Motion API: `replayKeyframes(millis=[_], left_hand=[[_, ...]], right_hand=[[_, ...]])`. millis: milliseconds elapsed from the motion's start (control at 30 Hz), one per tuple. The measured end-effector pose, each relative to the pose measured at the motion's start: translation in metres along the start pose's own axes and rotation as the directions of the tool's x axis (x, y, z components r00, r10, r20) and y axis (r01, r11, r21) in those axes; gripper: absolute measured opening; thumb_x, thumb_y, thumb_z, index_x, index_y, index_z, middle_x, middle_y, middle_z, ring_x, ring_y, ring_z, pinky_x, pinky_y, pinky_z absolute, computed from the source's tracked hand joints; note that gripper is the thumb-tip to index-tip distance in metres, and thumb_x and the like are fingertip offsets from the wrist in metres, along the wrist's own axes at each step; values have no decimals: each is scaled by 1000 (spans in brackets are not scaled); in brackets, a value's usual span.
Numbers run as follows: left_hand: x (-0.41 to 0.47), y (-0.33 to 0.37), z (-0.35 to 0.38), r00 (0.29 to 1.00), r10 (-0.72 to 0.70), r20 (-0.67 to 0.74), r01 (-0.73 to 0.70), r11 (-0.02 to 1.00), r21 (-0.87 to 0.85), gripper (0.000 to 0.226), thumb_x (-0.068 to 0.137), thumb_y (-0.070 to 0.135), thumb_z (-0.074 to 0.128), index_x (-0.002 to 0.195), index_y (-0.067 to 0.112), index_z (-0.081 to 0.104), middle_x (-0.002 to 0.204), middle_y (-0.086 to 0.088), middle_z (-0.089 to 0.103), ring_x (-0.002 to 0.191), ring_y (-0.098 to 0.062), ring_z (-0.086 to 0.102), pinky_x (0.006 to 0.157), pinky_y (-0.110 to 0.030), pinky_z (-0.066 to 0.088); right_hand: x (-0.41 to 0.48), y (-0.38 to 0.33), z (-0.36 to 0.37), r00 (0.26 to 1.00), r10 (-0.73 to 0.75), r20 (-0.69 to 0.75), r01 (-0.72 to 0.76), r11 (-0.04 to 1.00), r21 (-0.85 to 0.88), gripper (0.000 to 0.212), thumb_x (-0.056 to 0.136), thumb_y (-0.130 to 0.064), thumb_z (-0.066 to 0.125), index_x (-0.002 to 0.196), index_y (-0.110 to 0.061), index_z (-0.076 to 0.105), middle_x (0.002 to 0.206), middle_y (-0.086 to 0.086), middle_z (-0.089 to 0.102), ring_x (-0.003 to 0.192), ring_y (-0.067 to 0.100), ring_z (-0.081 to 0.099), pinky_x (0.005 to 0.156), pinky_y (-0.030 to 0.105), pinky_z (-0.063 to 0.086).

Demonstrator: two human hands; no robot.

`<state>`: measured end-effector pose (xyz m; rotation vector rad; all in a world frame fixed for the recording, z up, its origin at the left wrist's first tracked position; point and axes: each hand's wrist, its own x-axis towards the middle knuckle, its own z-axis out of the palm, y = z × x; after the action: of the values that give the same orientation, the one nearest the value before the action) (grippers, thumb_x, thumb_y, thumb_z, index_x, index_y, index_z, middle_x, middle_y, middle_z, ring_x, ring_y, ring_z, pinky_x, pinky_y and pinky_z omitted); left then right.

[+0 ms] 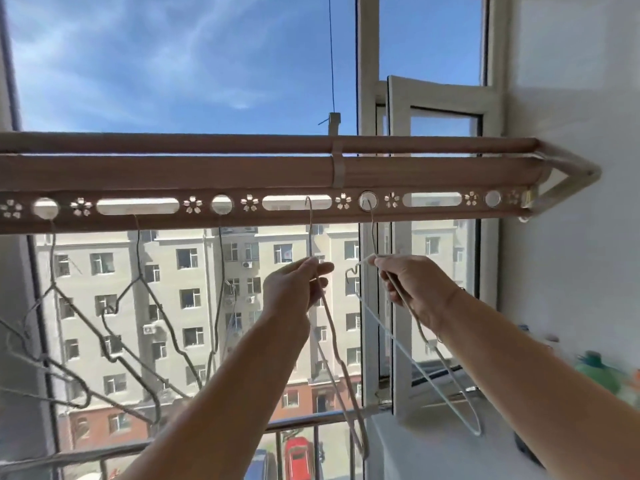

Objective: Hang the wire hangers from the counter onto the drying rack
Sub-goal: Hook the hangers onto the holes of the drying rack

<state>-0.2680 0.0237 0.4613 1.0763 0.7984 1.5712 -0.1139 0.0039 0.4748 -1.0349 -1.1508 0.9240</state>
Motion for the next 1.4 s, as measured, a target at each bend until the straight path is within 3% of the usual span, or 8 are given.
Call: replayKeyframes(millis=[133, 333, 633, 833, 1000, 1133, 1267, 1400], left_hand=[[8, -11, -4, 999, -34, -12, 34, 999, -18, 10, 90, 11, 58, 91, 5, 67, 64, 0, 72, 51, -7, 55, 48, -17, 45], [14, -18, -13, 999, -30, 41, 30, 1000, 6, 15, 91, 15, 58, 101, 6, 66, 78, -4, 73, 60, -11, 57, 56, -19, 48], [11, -36, -45, 998, -40, 56, 40, 999, 0, 14, 90, 20, 59, 93, 9, 67, 78, -4, 72, 66, -13, 59, 68, -24, 48], [-6, -76, -77, 997, -73, -9, 73, 996, 45, 10, 90, 17, 58, 90, 10, 66, 74, -4, 68, 66, -13, 56, 64, -22, 48], [-28, -135, -88, 981, -191, 12, 187, 970, 156, 13, 90, 18, 59, 92, 7, 65, 72, -4, 65, 60, -12, 57, 58, -21, 46], [-49, -187, -75, 933, -332, 138, 285, 917, 278, 12, 91, 18, 57, 94, 9, 64, 82, -7, 66, 67, -15, 58, 64, -26, 45], [-74, -235, -54, 841, -460, 285, 344, 861, 375, 13, 90, 16, 60, 101, 11, 65, 91, -7, 67, 80, -20, 60, 77, -33, 47], [-103, -278, -26, 742, -546, 388, 366, 816, 448, 28, 87, 15, 64, 114, 10, 62, 95, -6, 67, 85, -18, 61, 77, -27, 47]], right_hand=[[7, 10, 1, 999, 49, -13, -49, 998, 28, 34, 90, -7, 51, 117, 13, 55, 60, 2, 40, 49, 8, 33, 35, 14, 27], [15, 18, 0, 997, 70, 9, -71, 996, 53, 29, 90, -11, 54, 111, 9, 60, 62, 2, 45, 52, 9, 40, 37, 14, 34], [14, 37, -11, 996, 84, 31, -87, 993, 82, 21, 91, -24, 54, 88, -6, 63, 67, 1, 53, 51, 7, 49, 46, 18, 40], [-4, 89, -49, 992, 124, -15, -124, 992, 18, 30, 90, -27, 54, 107, -3, 59, 77, 3, 53, 67, 13, 49, 59, 24, 39], [-34, 145, -82, 973, 211, -95, -206, 977, 61, 29, 87, -32, 57, 106, -9, 59, 78, 0, 51, 73, 13, 46, 65, 24, 37], [-68, 189, -111, 950, 265, -165, -252, 963, 96, 23, 85, -27, 63, 106, -18, 59, 84, -4, 56, 79, 11, 50, 68, 24, 39], [-111, 225, -143, 910, 311, -274, -296, 950, 93, 31, 85, -23, 63, 114, -21, 55, 96, -4, 58, 90, 11, 52, 79, 27, 39], [-160, 249, -179, 855, 341, -391, -332, 939, 93, 37, 86, -19, 63, 121, -18, 51, 99, -3, 59, 90, 9, 54, 77, 25, 39]])
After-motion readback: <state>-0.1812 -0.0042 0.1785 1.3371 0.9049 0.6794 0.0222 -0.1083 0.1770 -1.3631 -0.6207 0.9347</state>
